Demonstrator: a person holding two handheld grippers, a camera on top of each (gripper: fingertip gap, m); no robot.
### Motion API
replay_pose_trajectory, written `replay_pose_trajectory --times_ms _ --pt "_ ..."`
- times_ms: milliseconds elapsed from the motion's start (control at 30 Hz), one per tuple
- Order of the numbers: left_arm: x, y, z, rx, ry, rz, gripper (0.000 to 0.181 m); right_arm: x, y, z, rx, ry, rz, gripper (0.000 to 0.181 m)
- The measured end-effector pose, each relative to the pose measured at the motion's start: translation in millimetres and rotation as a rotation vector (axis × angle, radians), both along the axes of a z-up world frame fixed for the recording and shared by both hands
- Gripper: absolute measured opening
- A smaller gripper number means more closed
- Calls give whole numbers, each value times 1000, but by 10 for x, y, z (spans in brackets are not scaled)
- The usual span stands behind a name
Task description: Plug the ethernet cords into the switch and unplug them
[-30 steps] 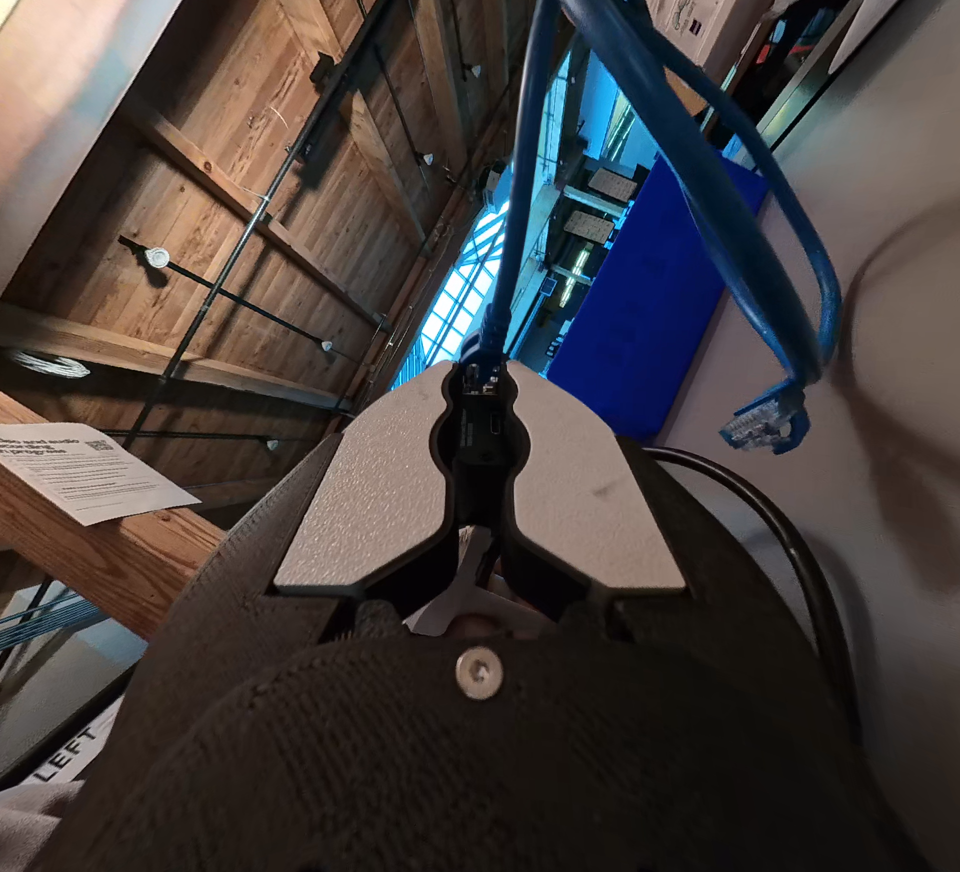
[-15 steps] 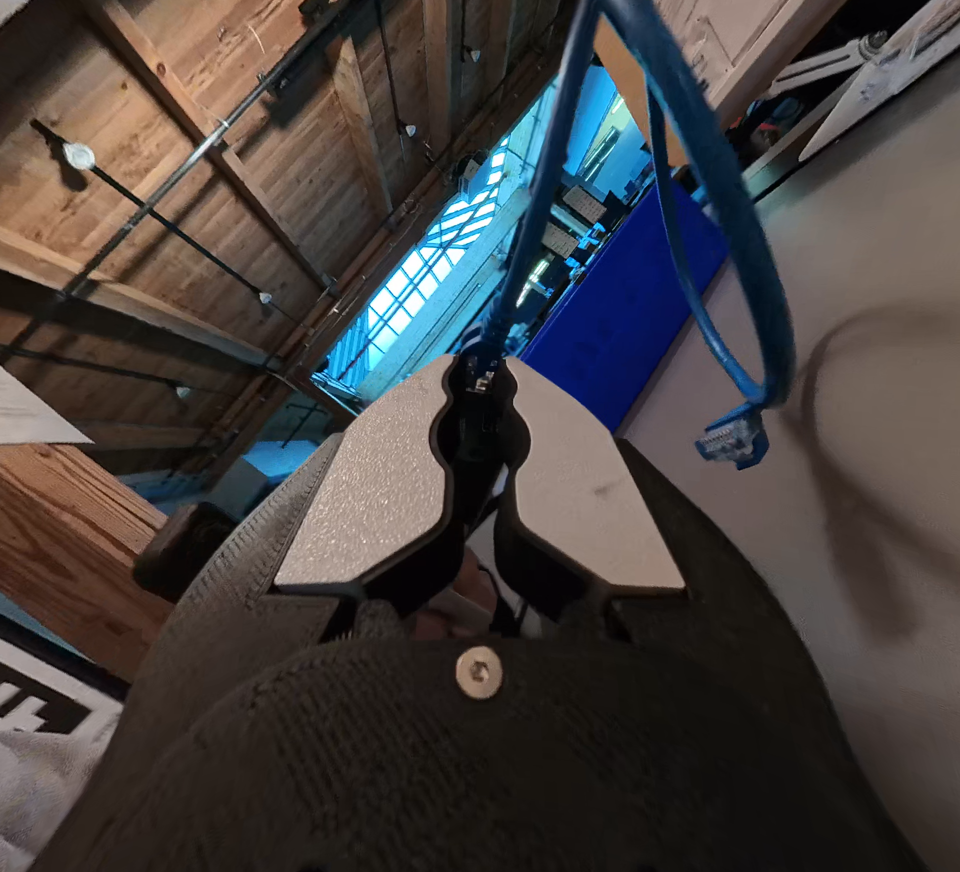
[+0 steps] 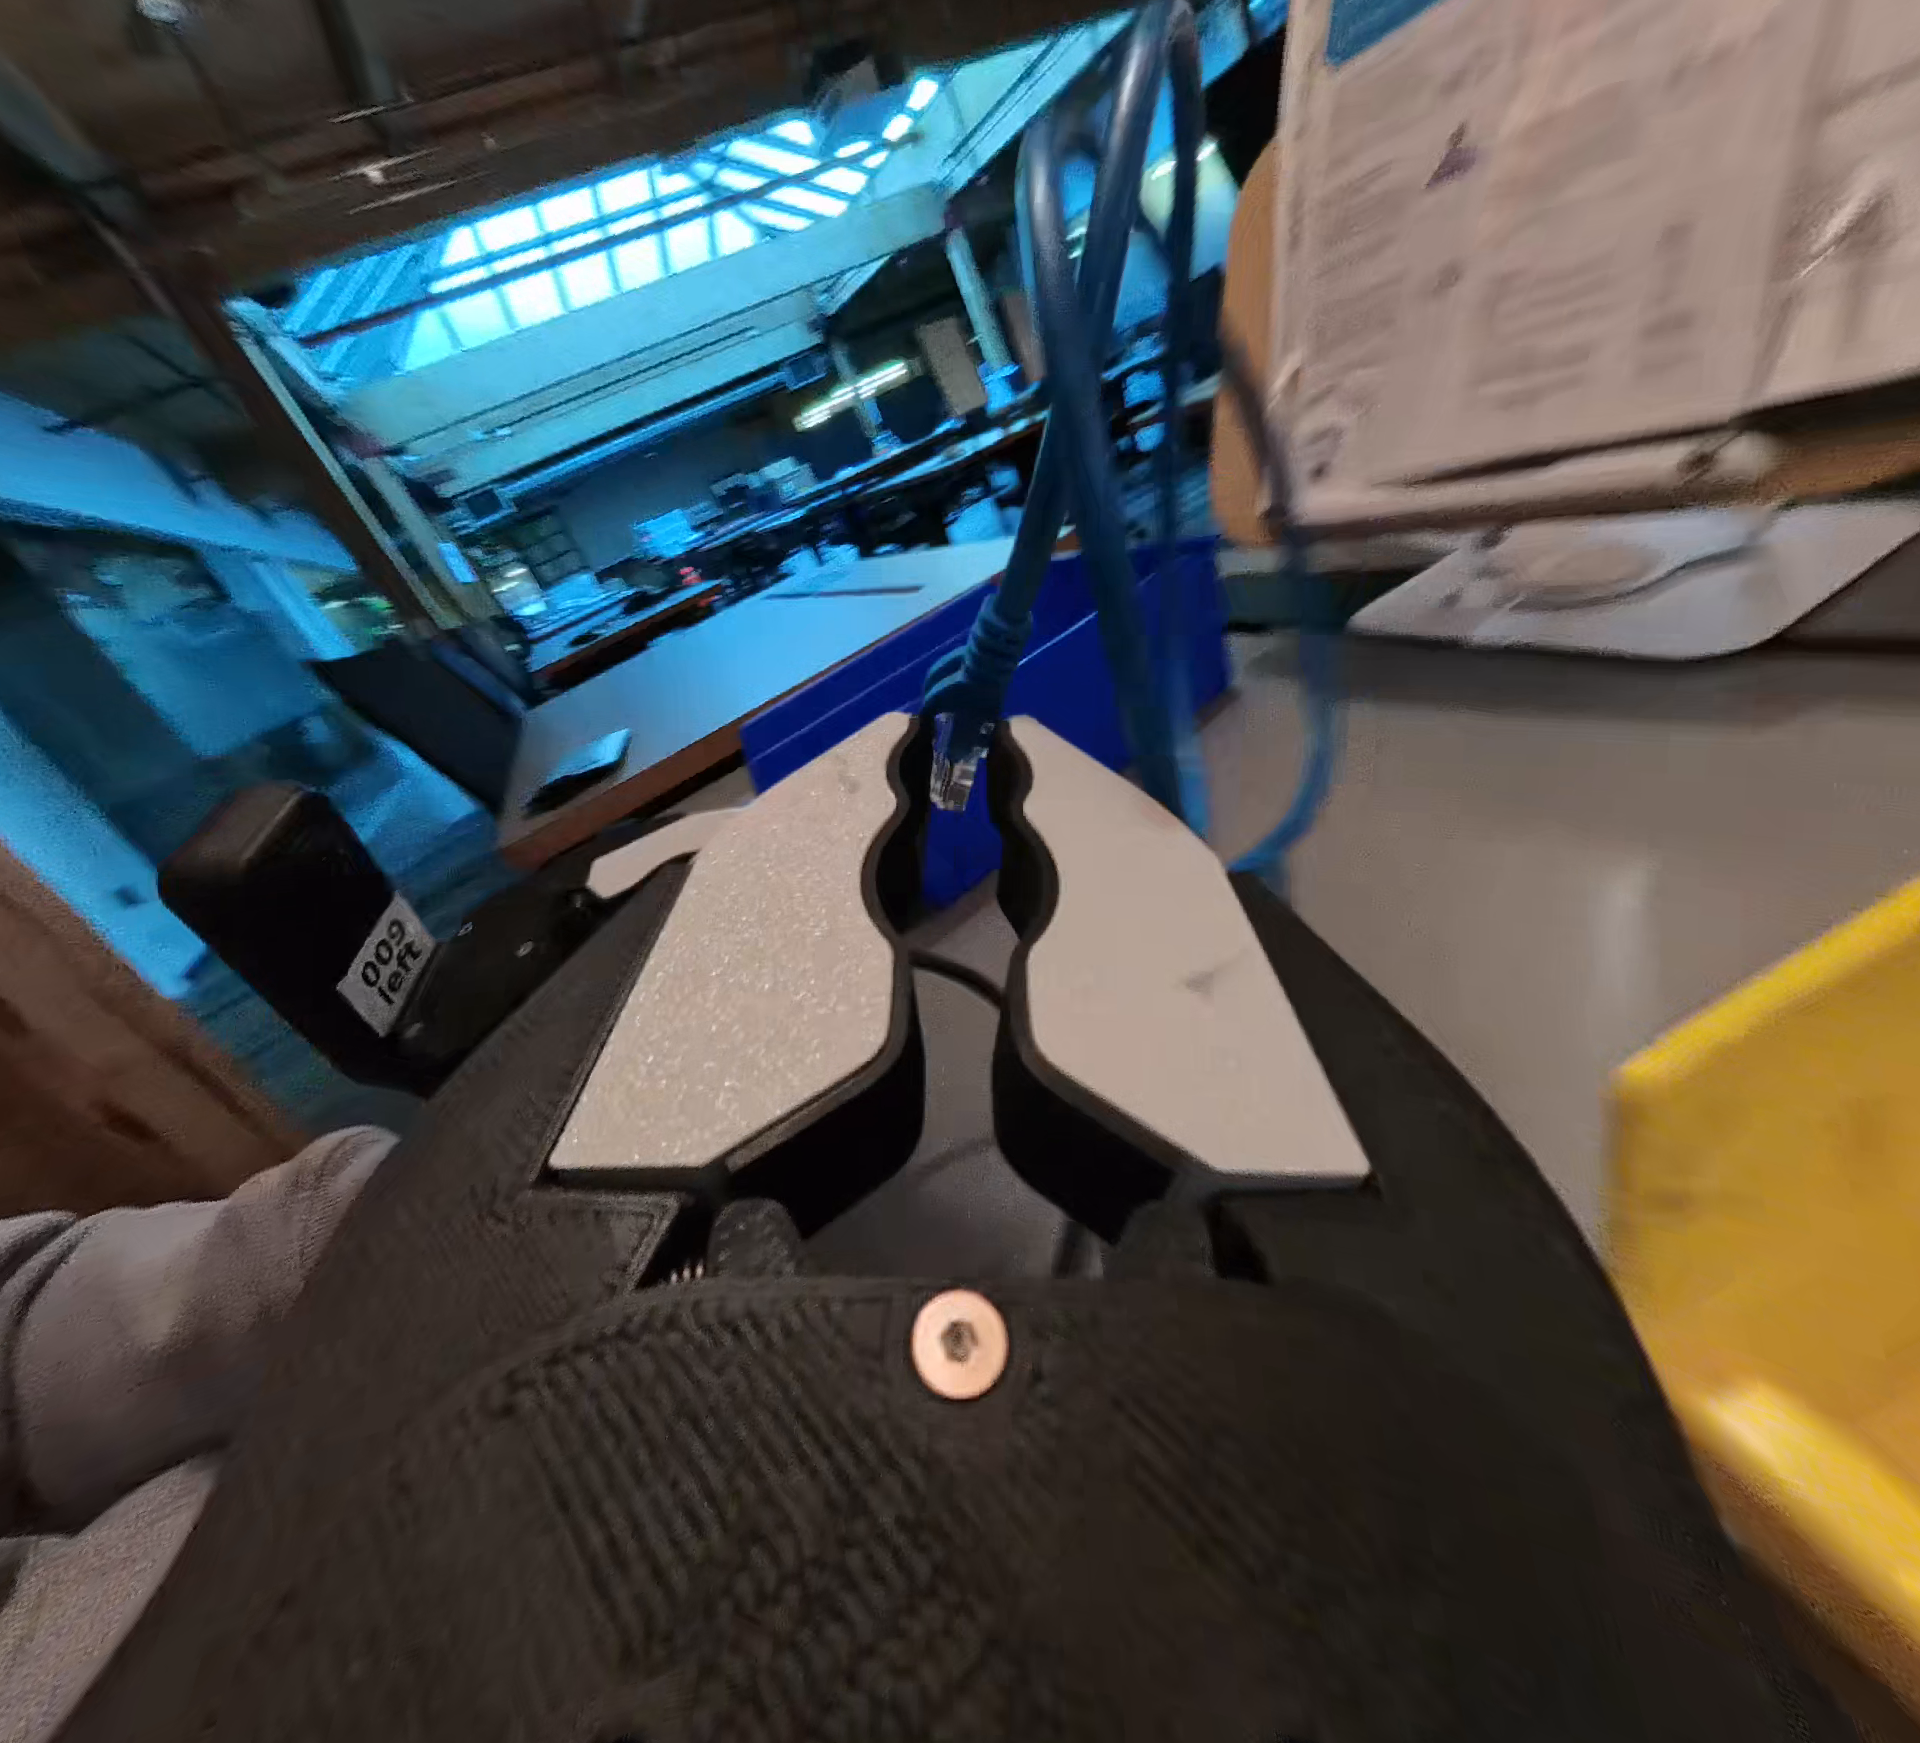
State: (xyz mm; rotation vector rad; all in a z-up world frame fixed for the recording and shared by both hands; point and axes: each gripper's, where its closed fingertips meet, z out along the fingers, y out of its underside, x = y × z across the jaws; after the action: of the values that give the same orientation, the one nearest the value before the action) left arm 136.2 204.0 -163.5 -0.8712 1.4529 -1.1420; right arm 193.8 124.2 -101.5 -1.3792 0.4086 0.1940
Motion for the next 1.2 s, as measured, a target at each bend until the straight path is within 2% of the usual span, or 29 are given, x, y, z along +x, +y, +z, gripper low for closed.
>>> replay_pose_trajectory --times_ms 133,200,267,333,400,467,533,600,700,733,767,900,1000,1100,1167,1200 --pt "5 134 -12 -35 14 16 55 246 -501 240 24 48 -75 11" --pt "8 141 -20 -47 16 11 55 344 -710 189 -3 87 -56 11" --pt "12 128 -30 -33 23 11 55 503 -941 122 -28 103 -99 11" --pt "9 118 -25 -28 21 8 55 660 -1132 -127 -164 138 -120 12" --pt "11 125 -24 -32 23 10 55 933 -1386 -364 -263 142 -264 12" --pt "11 127 -19 -41 23 6 55 1067 -1544 -576 -349 176 -312 12" --pt "15 132 -25 -42 28 8 55 1209 -1705 -641 -391 150 -429 12" --pt "17 124 -32 -43 30 4 55 1273 -1812 -773 -504 144 -483 14" --pt "24 110 -54 -45 39 -1 55 1465 -2067 -861 -664 31 -690 20" --pt "26 104 -61 -48 41 -4 55 1504 -2110 -854 -696 -14 -739 31" --pt "28 104 -66 -48 42 -3 55 1530 -2119 -839 -720 -53 -769 52" --pt "31 98 -79 -49 48 -9 55 1502 -2058 -716 -762 -151 -792 69" --pt "31 87 -80 -50 56 -23 55 1397 -1919 -539 -727 -188 -759 76" --pt "37 72 -98 -56 73 -40 55 1349 -1890 -411 -782 -256 -818 79" --pt "38 79 -105 -69 81 -42 55 1394 -1873 -519 -833 -263 -805 72" --pt "37 82 -105 -73 83 -44 55 1414 -1853 -684 -877 -250 -753 64"
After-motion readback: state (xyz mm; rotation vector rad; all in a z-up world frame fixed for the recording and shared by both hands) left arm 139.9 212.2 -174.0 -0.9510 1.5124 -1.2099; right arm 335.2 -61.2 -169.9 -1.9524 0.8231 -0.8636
